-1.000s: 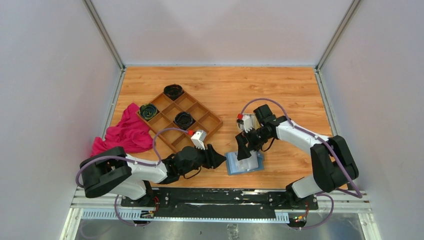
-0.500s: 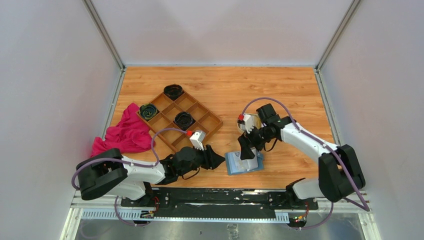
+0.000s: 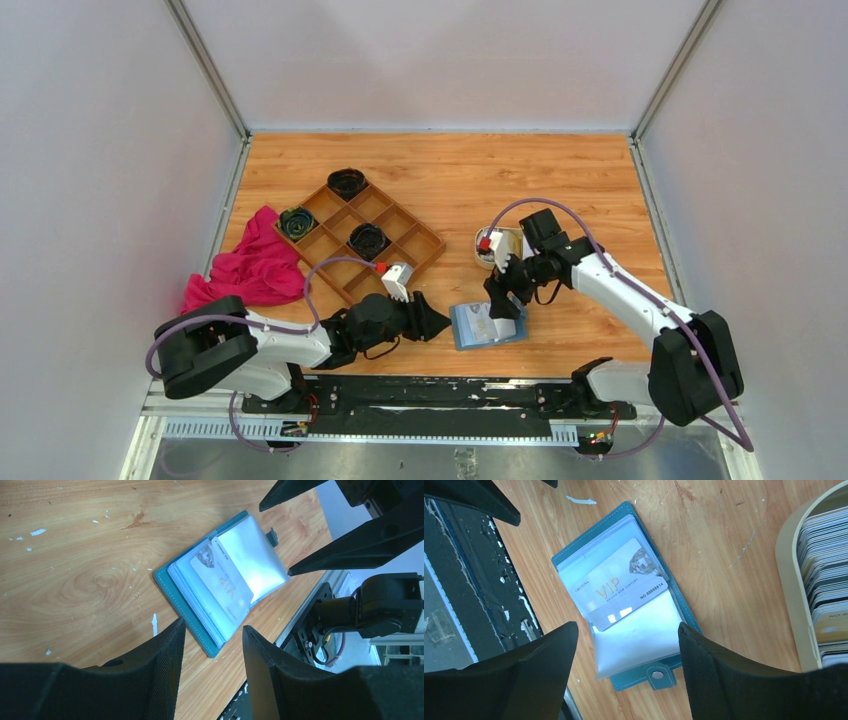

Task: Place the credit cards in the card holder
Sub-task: Turn over the card slot in the card holder.

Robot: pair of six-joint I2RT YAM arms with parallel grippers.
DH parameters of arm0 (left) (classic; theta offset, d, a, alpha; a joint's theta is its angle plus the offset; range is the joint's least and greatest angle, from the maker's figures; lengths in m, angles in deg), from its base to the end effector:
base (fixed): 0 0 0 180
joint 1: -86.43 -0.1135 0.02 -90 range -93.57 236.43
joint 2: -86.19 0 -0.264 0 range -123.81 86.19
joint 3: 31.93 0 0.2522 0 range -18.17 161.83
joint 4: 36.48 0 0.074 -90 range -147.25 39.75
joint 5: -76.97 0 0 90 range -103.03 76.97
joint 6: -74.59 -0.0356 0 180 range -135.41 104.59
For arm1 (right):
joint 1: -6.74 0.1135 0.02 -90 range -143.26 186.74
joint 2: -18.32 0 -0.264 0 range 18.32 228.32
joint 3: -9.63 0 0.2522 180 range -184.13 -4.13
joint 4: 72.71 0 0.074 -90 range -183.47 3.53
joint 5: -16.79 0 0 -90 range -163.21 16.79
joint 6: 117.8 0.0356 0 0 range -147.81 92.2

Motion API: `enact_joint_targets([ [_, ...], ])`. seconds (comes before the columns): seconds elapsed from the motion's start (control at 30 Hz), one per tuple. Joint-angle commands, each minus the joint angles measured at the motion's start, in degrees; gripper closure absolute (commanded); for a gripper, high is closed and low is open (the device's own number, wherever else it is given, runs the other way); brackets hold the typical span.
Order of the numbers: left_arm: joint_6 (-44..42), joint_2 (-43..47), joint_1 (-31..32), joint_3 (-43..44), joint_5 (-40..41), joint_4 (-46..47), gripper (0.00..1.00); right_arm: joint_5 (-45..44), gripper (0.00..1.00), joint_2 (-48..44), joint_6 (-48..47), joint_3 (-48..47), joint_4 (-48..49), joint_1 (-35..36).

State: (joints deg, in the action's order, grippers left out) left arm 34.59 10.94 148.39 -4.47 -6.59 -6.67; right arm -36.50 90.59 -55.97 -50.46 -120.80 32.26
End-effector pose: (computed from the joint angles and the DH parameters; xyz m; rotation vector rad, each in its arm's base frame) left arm 0.1099 -0.1978 0.1482 0.1319 2.0735 -1.1853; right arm 0.2047 0.1213 0.2227 -1.3238 2.1287 0.8129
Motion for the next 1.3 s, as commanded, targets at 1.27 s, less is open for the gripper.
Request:
enact_joint_targets([
  [1.27, 0.96, -5.90, 0.17, 0.28, -2.21, 1.67, 0.52, -3.85, 0.61, 1.32, -12.08, 3.32, -3.87, 1.09],
])
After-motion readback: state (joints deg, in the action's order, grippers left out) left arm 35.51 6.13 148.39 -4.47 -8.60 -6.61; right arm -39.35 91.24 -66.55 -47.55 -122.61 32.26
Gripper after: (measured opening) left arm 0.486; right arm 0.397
